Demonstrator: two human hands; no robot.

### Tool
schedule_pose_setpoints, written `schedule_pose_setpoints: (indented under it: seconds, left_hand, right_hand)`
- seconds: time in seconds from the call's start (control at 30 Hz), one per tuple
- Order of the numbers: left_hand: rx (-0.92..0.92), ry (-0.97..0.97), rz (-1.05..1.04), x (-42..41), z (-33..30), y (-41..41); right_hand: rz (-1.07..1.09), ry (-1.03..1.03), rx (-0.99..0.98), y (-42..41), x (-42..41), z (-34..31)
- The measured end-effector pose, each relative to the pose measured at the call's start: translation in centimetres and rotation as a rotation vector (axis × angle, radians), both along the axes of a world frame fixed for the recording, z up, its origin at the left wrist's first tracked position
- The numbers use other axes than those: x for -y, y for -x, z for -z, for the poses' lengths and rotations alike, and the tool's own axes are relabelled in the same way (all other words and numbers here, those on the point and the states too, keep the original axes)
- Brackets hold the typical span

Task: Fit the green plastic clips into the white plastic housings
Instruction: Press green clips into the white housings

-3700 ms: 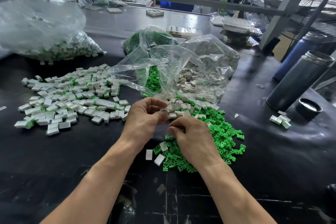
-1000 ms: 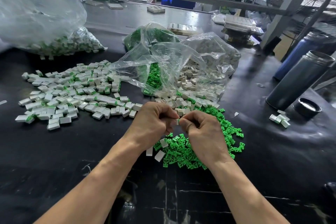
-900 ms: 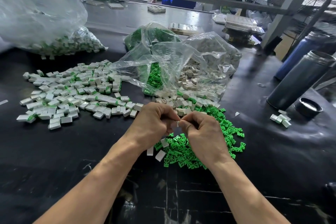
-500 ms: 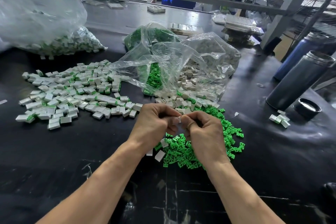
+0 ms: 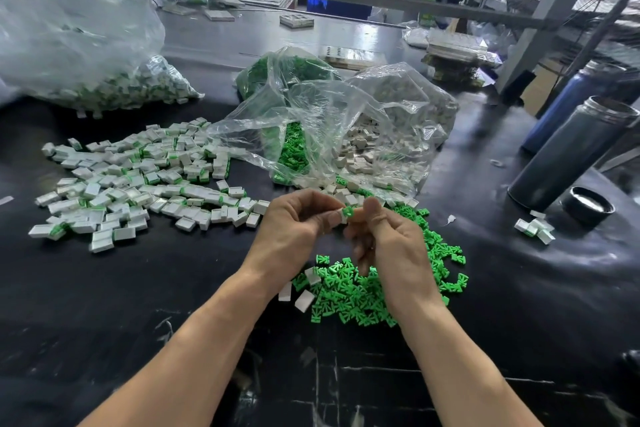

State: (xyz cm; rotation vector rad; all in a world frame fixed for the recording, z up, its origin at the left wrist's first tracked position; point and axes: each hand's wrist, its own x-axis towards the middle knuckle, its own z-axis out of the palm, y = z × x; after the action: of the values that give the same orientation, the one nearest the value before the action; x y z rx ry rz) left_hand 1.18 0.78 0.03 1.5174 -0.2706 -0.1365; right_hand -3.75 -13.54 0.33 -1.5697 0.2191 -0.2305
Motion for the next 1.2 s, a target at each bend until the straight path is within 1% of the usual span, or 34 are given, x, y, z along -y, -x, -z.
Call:
schedule_pose_setpoints:
  seconds: [0.1, 0.23, 0.37, 0.47, 0.57, 0.67, 0.77, 0.83, 0.9, 0.97, 1.0, 1.2]
  left_hand:
    - [0.002, -0.009, 0.04, 0.4, 0.0, 0.3]
    - [-0.038, 0.071, 0.129, 1.0, -0.2, 1.0]
    - [-0.047, 0.114, 0.145, 1.5, -0.3, 1.5]
    - [-0.103, 0.211, 0.169, 1.7, -0.4, 1.7]
    - [-0.122, 0.279, 0.178, 1.8, -0.6, 1.8]
    - [-0.14, 0.306, 0.169, 1.8, -0.8, 1.9]
    - [-0.144, 0.319, 0.17, 1.7, -0.7, 1.8]
    - [-0.126, 0.314, 0.163, 1.7, -0.7, 1.7]
    - [-0.114, 0.293, 0.14, 1.7, -0.6, 1.7]
    - [-0.138, 0.306, 0.138, 1.6, -0.5, 1.6]
    - [-0.153, 0.316, 0.142, 1.6, -0.5, 1.6]
    - [-0.16, 0.286, 0.092, 1.9, -0.2, 1.7]
  right_hand:
    - [-0.007, -0.087, -0.085, -0.1, -0.7, -0.3]
    - [-0.011, -0.013, -0.113, 0.0, -1.5, -0.4]
    - [0.084, 0.044, -0.062, -0.5, -1.7, -0.3]
    - [0.128, 0.064, -0.037, -0.7, -1.9, 0.0]
    - [0.193, 0.071, -0.01, -1.0, -2.1, 0.2]
    - [0.22, 0.098, 0.045, -1.2, -2.4, 0.2]
    - [0.24, 0.08, 0.087, -1.3, -2.6, 0.2]
    - [0.209, 0.029, 0.105, -1.3, -2.7, 0.1]
    - [0.148, -0.073, 0.111, -1.1, -2.7, 0.0]
    - [0.113, -0.154, 0.078, -1.1, -2.7, 0.1]
    - [0.108, -0.161, 0.056, -1.0, -2.6, 0.2]
    - [0.039, 0.049, 0.0, -1.3, -2.1, 0.6]
